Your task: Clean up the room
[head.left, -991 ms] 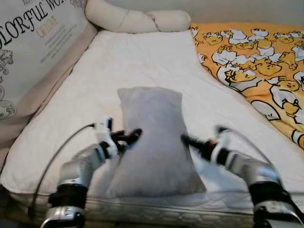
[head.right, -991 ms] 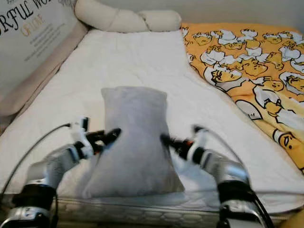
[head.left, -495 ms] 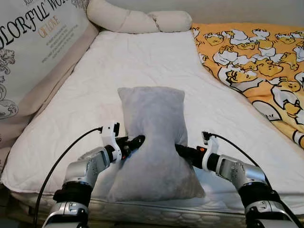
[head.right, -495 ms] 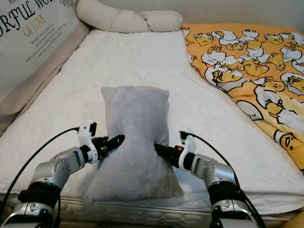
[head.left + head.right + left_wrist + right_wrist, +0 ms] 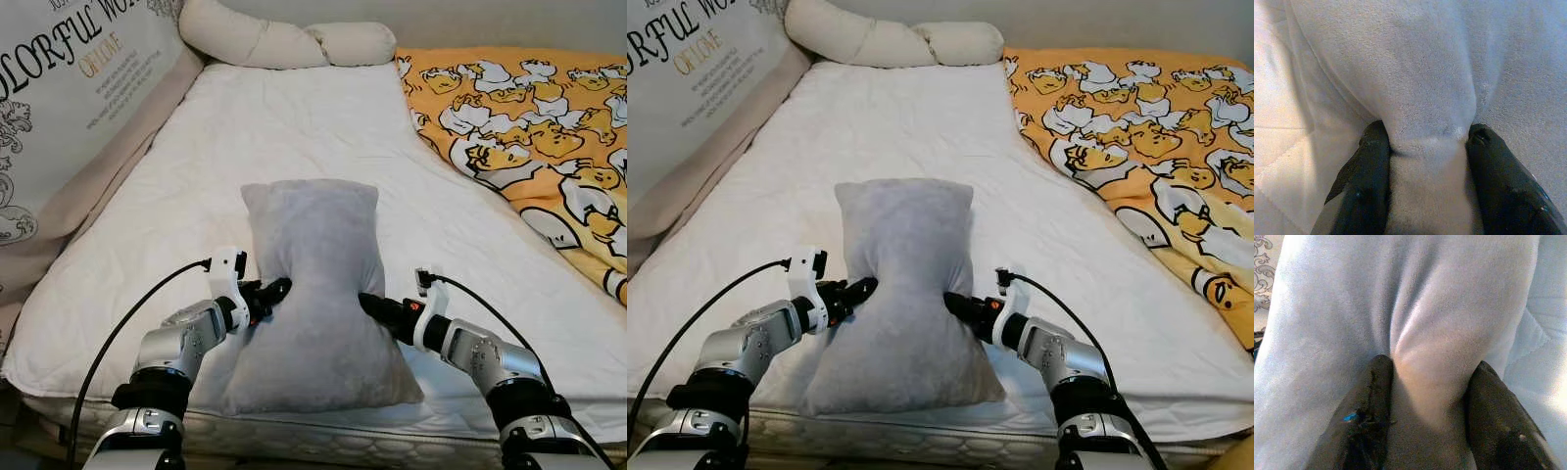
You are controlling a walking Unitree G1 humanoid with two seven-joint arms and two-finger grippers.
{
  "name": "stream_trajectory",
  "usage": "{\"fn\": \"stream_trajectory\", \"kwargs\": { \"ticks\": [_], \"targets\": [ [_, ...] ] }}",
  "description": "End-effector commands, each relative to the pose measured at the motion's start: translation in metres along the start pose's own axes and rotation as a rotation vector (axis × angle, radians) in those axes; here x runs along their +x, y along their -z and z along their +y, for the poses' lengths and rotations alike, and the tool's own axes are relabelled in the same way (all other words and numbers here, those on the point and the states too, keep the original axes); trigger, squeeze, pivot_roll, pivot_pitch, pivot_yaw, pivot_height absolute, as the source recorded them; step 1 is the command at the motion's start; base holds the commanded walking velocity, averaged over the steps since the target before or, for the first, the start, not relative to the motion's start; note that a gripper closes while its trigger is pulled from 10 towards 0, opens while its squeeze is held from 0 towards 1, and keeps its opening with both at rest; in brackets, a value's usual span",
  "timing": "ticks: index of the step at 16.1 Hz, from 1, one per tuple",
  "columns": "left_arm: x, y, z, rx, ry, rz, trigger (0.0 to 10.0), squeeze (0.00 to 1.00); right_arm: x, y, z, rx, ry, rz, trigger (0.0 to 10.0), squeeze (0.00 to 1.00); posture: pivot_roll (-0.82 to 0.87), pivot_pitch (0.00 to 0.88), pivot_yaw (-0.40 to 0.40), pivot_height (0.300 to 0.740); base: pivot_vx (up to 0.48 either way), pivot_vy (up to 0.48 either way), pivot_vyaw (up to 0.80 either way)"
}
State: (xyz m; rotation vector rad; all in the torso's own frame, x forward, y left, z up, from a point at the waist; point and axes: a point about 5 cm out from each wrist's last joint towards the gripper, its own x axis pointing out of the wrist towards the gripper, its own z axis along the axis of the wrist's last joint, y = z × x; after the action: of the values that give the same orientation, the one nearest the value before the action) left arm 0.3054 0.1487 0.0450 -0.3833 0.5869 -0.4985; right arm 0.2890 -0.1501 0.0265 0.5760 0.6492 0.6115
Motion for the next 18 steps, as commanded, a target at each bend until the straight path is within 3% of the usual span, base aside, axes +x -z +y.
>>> {"fn": "stream_trajectory", "kwargs": {
  "ticks": [1, 8, 13, 15, 18],
  "targets": [
    [0.003, 0.006, -0.003, 0.011, 0.012, 0.043, 0.0, 0.00, 0.004, -0.003, 0.004, -0.006, -0.022, -0.012, 0.0, 0.00, -0.04, 0.000, 0.028, 0.740, 0.000, 0.000, 0.00],
    [0.002, 0.001, -0.012, 0.105, 0.033, 0.029, 0.0, 0.00, 0.010, -0.012, 0.014, -0.050, -0.020, -0.120, 0.0, 0.00, -0.04, 0.000, 0.041, 0.740, 0.000, 0.000, 0.00],
    [-0.004, -0.020, -0.026, 0.136, 0.052, -0.063, 0.0, 0.00, 0.007, -0.034, 0.035, -0.068, -0.063, -0.245, 0.0, 0.00, -0.04, 0.000, 0.040, 0.740, 0.000, 0.000, 0.00],
    [-0.008, -0.041, -0.040, 0.182, 0.064, -0.147, 0.0, 0.00, 0.004, -0.045, 0.047, -0.100, -0.046, -0.260, 0.0, 0.00, -0.03, 0.000, 0.032, 0.740, 0.000, 0.000, 0.00],
    [-0.014, -0.056, -0.050, 0.230, 0.059, -0.206, 0.0, 0.00, 0.000, -0.060, 0.058, -0.105, -0.047, -0.316, 0.0, 0.00, -0.03, 0.000, 0.024, 0.740, 0.000, 0.000, 0.00]
  ]
}}
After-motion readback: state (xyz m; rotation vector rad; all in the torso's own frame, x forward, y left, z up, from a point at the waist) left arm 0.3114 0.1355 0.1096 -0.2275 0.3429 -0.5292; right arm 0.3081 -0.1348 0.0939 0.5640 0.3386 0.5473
